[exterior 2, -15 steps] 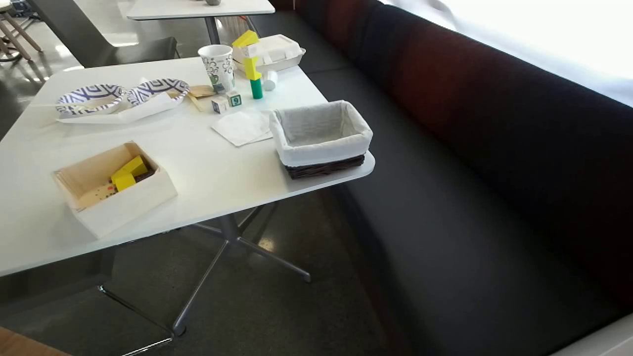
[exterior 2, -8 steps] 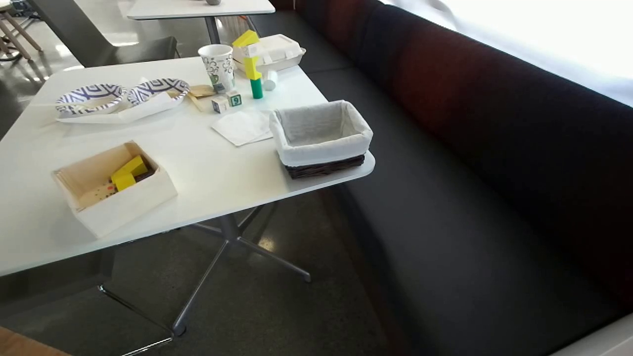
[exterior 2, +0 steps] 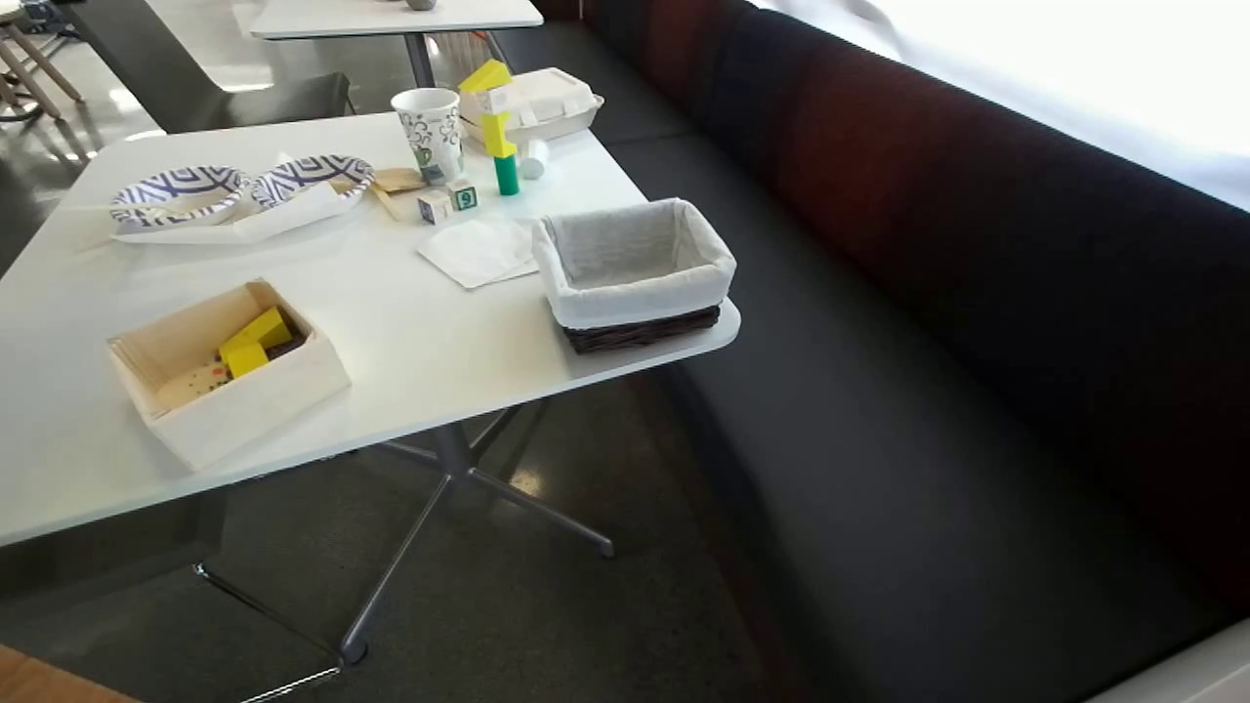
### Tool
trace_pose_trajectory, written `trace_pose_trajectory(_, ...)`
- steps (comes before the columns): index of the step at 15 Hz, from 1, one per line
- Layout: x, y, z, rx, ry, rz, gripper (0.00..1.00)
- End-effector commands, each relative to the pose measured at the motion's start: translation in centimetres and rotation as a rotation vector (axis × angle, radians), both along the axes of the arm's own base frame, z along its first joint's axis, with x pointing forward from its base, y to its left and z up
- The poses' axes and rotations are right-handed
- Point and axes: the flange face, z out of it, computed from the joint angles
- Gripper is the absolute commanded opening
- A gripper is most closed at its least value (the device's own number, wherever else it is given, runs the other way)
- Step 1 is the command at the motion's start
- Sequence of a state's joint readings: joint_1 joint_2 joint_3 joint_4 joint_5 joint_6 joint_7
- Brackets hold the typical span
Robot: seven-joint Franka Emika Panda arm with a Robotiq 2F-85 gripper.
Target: Get the fork and move one white object in the bowl to the right to the one on the left
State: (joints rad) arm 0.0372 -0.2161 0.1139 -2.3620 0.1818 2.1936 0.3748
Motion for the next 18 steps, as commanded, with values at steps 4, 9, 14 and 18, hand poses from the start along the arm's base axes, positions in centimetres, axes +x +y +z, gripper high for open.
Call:
trace_pose_trajectory(4,0.4,0.2,-0.5,0.000,0.012,-0.001,1.00)
trace_pose_trajectory(9,0.6,0.1,-0.5,-0.007,0.006,-0.007,1.00)
trace_pose_trajectory(14,2.5,5.5,-6.4,0.062,0.104,0.063,1.00)
trace_pose_trajectory(18,4.1,8.2,-10.5,0.048,0.126,0.062,1.00)
